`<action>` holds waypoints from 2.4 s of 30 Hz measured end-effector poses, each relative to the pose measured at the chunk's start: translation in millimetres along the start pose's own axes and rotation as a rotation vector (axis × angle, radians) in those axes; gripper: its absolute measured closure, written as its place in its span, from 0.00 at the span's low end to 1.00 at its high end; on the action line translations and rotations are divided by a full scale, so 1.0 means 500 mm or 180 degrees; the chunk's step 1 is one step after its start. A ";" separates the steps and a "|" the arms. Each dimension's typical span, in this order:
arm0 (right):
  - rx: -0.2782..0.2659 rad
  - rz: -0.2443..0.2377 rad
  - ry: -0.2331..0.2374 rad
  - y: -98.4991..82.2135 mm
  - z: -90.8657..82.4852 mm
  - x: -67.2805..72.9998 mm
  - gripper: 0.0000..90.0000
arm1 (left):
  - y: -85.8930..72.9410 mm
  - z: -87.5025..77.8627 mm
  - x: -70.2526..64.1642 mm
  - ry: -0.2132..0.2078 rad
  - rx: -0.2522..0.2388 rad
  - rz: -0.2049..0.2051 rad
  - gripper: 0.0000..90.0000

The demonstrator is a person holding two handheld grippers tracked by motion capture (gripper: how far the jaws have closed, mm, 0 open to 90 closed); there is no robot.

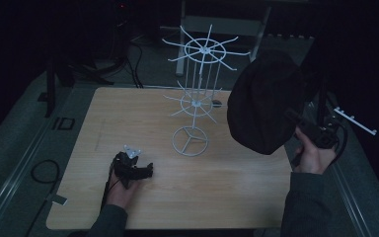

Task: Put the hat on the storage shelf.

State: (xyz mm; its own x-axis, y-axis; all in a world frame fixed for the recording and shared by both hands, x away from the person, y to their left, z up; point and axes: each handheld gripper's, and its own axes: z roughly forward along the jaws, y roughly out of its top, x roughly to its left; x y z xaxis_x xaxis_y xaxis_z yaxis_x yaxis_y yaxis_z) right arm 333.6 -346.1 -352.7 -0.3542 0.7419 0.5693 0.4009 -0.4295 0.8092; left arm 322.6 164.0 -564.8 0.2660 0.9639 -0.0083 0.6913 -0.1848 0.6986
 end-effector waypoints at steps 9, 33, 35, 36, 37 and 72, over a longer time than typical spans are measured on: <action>-0.0068 -0.0158 0.0136 -0.001 -0.003 0.012 0.86 | 0.000 0.000 0.000 0.0001 -0.0001 0.0003 0.10; -0.0198 -0.0224 0.0331 0.007 -0.005 0.044 0.87 | 0.000 0.000 0.000 -0.0001 0.0000 -0.0005 0.10; -0.0196 -0.0229 0.0353 0.009 -0.003 0.047 0.87 | 0.000 0.000 -0.001 -0.0001 -0.0002 -0.0007 0.10; -0.0197 -0.0231 0.0360 0.009 -0.002 0.049 0.87 | 0.000 0.000 -0.001 -0.0002 -0.0003 -0.0006 0.10; -0.0193 -0.0231 0.0369 0.010 0.000 0.051 0.87 | 0.000 0.000 -0.001 -0.0002 -0.0003 -0.0007 0.10; 0.0182 -0.0194 0.0306 -0.024 0.083 0.069 0.83 | 0.000 0.000 -0.003 0.0006 -0.0005 -0.0008 0.10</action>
State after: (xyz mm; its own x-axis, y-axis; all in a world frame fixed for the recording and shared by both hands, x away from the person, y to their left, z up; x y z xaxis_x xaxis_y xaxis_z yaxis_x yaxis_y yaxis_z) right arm 351.7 -294.3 -348.7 -0.4576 0.7118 0.5329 0.4229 -0.3530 0.8346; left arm 322.3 162.8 -565.0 0.2629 0.9648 -0.0087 0.6909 -0.1820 0.6997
